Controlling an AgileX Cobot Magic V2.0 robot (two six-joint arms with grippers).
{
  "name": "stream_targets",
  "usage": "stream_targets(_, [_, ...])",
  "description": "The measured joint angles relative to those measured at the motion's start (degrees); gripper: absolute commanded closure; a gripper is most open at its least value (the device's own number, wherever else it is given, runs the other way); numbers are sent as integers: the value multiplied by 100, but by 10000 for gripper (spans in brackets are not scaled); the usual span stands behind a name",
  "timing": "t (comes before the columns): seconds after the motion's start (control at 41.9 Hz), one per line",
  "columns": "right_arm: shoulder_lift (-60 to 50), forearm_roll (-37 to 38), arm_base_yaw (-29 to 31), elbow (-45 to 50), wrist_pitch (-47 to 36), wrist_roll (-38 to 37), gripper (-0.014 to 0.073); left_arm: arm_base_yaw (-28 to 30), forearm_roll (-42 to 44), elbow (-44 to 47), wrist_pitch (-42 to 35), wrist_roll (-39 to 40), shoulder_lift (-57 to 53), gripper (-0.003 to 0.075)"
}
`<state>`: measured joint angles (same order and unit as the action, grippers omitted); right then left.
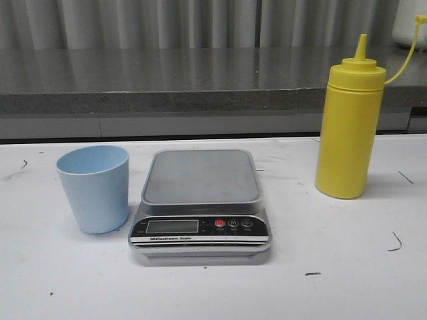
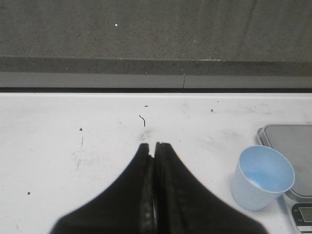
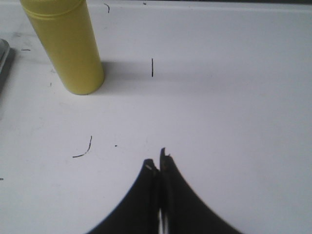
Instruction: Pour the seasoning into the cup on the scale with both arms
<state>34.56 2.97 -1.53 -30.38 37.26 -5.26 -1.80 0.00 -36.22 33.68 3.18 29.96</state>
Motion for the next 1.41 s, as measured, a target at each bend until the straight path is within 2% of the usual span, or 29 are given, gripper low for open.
stream_targets(0.119, [62, 0, 0, 0, 67, 0, 602, 0, 0, 0, 80, 0, 180, 739])
stream_targets(0.215, [70, 0, -10, 0, 81, 53, 428, 0, 0, 0, 152, 0, 347, 712])
stream_targets(0.286, [70, -11, -10, 0, 105, 140, 285, 0, 0, 0, 181, 0, 488, 636])
stream_targets(0.358, [70, -11, -10, 0, 109, 175, 174, 0, 0, 0, 181, 0, 631, 521])
stream_targets(0.43, [70, -11, -10, 0, 109, 184, 116, 0, 0, 0, 161, 0, 767, 383])
stream_targets(0.454, [70, -11, -10, 0, 109, 184, 109, -12, 0, 0, 161, 0, 793, 330])
stream_targets(0.525, [70, -11, -10, 0, 109, 187, 114, -96, 0, -3, 149, 0, 918, 236])
stream_targets(0.573, [70, -11, -10, 0, 109, 187, 114, -195, 0, -38, 161, 0, 1028, 211])
stream_targets(1.05, [70, -19, -10, 0, 123, 187, 114, -1697, 0, -1234, 1015, 0, 2858, 220])
stream_targets(1.194, [70, -19, -10, 0, 136, 187, 114, -1929, 0, -1632, 1121, 0, 3567, 227])
stream_targets(1.408, [70, -19, -10, 0, 150, 187, 114, -1957, 0, -2202, 1305, 0, 4713, 229])
